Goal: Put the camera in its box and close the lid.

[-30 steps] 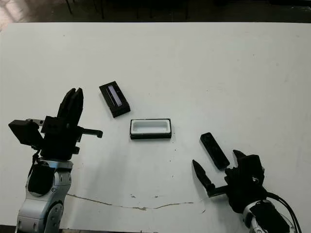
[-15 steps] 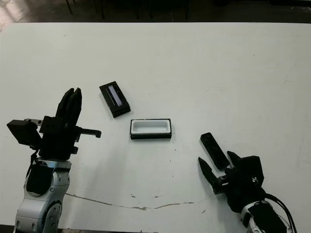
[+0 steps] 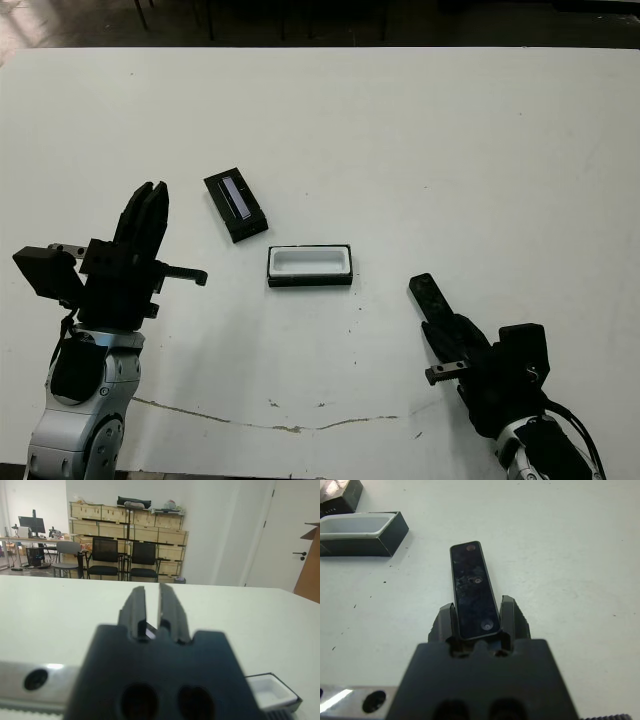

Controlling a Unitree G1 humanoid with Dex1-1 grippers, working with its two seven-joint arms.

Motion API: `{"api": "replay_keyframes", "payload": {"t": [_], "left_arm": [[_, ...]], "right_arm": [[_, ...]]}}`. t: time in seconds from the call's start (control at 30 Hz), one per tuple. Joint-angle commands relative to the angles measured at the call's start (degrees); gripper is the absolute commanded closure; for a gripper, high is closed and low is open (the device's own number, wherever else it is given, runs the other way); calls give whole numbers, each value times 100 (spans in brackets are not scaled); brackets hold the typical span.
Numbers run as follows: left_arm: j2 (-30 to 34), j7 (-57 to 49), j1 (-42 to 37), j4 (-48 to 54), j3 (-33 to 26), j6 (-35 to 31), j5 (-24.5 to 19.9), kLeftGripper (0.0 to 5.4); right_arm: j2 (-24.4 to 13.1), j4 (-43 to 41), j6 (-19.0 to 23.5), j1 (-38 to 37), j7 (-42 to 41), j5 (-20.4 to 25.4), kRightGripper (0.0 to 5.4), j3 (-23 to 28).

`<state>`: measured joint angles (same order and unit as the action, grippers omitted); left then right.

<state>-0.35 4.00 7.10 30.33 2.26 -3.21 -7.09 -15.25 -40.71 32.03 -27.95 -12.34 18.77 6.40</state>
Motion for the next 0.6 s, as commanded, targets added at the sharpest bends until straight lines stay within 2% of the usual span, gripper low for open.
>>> {"api": "replay_keyframes", "payload": {"t": [0.03,0.27,0.4,0.47,0.6], "left_arm": [[35,-21,80,-80,-17,-90,15,540],[22,-34,80,-86,5,-71,40,540],[12,-65,92,-58,6,-112,42,540],[25,-59,92,-67,2,-95,44,540],[42,-32,81,-108,-7,-35,30,540]], "right_arm": [[-80,46,267,-70,-33,86,521,58],[-140,-92,54,-7,-168,160,522,184],[-151,-613,421,221,3,367,523,398],[-217,-758,455,391,-28,478,523,534],[-401,-809,620,940,-131,982,523,935]]}}
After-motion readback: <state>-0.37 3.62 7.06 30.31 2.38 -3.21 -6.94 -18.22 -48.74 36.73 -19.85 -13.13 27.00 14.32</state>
